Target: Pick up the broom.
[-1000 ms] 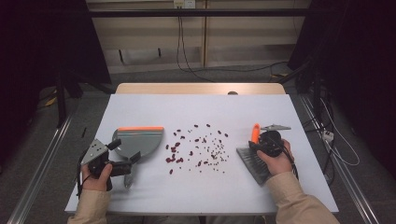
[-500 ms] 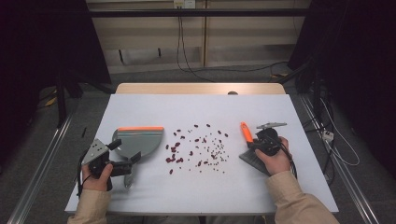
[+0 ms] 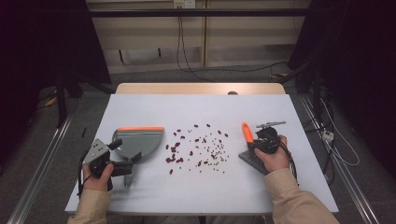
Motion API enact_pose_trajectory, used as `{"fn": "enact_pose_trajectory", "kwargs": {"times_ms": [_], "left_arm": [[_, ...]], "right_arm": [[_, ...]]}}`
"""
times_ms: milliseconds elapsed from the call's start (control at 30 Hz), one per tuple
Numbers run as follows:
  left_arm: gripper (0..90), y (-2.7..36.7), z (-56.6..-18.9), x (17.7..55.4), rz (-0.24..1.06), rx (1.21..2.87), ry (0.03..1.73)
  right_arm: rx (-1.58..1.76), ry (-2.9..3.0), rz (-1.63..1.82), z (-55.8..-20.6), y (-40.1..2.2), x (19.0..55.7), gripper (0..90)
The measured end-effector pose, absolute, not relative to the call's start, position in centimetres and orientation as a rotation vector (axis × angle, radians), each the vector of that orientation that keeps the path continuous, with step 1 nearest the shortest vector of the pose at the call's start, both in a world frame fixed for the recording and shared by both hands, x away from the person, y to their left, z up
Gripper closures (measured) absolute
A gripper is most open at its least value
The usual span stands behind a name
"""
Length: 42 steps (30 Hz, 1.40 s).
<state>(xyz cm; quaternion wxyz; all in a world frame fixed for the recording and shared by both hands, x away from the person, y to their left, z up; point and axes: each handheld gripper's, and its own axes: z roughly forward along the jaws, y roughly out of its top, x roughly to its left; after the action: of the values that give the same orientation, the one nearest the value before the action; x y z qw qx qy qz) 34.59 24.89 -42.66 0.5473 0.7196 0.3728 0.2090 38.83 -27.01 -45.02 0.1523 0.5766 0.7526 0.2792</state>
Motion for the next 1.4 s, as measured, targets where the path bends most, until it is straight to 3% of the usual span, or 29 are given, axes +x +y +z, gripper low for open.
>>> {"fn": "enact_pose_trajectory", "kwargs": {"times_ms": [600,1400], "left_arm": [[3.5,24.9,-42.2,34.4,0.505,1.689,0.875],[3.3,22.5,-39.3,34.0,0.51,1.71,0.796]], "right_arm": [[1.672,2.123,0.836,-44.5,-27.2,38.6,69.2],[1.577,1.948,1.329,-40.1,-28.8,35.9,71.3]]}}
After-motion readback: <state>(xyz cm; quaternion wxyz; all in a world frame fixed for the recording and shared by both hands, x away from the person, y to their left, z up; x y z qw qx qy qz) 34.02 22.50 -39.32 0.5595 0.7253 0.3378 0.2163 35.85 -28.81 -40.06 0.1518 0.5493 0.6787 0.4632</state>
